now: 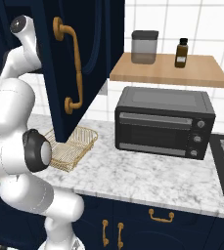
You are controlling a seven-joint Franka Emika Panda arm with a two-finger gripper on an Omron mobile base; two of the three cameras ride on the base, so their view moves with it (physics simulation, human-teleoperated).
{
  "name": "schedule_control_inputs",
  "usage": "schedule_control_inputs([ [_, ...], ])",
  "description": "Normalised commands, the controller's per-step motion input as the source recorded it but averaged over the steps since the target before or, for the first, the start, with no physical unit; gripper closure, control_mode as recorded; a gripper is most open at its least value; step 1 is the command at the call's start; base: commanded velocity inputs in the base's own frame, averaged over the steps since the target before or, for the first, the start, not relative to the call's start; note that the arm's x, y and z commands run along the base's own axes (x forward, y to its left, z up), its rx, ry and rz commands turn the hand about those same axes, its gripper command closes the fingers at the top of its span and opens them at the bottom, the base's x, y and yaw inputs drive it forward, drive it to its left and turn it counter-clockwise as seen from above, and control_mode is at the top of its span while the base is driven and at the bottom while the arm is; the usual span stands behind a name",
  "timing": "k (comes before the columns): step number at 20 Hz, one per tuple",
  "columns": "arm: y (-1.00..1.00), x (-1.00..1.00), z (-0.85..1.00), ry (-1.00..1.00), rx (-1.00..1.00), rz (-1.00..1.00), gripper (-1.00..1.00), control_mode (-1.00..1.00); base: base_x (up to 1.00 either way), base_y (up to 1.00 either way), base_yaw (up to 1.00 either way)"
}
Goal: Open the cabinet, pick up the bread from the cabinet and place it in the basket. Then move the basket to the dining counter.
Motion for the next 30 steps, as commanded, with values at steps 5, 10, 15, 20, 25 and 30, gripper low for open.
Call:
schedule_control_inputs([
  [5, 0.13, 0.18, 0.00, 0.02, 0.00, 0.00, -1.00, -1.00, 0.00, 0.00, 0.00],
  [10, 0.09, 0.27, -0.06, 0.05, 0.00, 0.02, -1.00, -1.00, 0.00, 0.00, 0.00],
  [15, 0.09, 0.32, -0.17, 0.01, 0.00, 0.02, -1.00, -1.00, 0.00, 0.00, 0.00],
  [20, 0.04, 0.34, -0.05, 0.00, 0.00, 0.00, -1.00, -1.00, 0.00, 0.00, 0.00],
  [25, 0.00, 0.27, -0.10, 0.00, -0.02, 0.00, -1.00, -1.00, 0.00, 0.00, 0.00],
  [30, 0.00, 0.28, -0.11, 0.00, -0.03, 0.00, -1.00, -1.00, 0.00, 0.00, 0.00],
])
